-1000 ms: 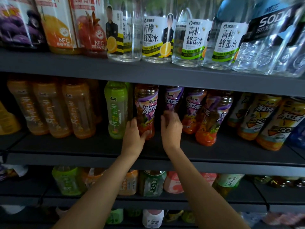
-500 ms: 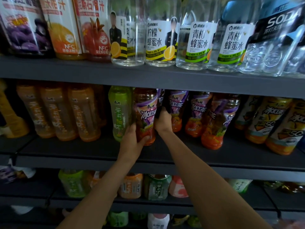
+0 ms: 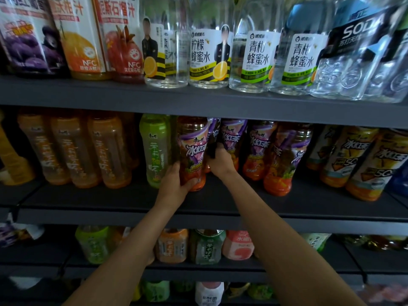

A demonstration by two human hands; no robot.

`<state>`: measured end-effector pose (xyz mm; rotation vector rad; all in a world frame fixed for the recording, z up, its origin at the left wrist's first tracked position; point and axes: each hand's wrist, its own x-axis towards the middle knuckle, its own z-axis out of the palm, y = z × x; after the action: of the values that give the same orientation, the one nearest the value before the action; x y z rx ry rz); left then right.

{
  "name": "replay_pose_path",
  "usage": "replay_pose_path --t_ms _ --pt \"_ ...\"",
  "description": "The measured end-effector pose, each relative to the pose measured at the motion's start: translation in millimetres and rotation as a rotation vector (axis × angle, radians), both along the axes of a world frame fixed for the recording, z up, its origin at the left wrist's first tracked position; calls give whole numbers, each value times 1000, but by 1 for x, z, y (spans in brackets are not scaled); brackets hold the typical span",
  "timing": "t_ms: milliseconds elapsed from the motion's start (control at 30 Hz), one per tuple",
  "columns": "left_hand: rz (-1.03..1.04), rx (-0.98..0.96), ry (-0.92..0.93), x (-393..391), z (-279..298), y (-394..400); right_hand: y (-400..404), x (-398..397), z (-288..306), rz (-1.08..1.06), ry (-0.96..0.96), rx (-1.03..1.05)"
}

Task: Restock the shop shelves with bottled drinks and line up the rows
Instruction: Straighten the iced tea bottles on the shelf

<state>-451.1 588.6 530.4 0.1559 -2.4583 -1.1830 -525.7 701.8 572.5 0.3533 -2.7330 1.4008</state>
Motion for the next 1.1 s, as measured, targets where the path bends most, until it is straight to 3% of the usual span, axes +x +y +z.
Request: replay_pose_path --t_ms 167,333,433,767,967,1100 --pt "-27 -1 9 -5 2 7 33 29 -18 -294 325 -179" --pt "-27 -5 -18 -6 1 8 28 15 -20 -314 144 44" --pt "-30 8 -23 -7 -1 8 21 9 -22 -375 137 140" --pt "38 9 -26 -3 1 19 31 8 -23 -339 153 125" --pt "3 42 -52 1 8 18 54 45 -27 -195 471 77" --pt "-132 140 -124 0 11 11 86 59 -17 -530 668 -16"
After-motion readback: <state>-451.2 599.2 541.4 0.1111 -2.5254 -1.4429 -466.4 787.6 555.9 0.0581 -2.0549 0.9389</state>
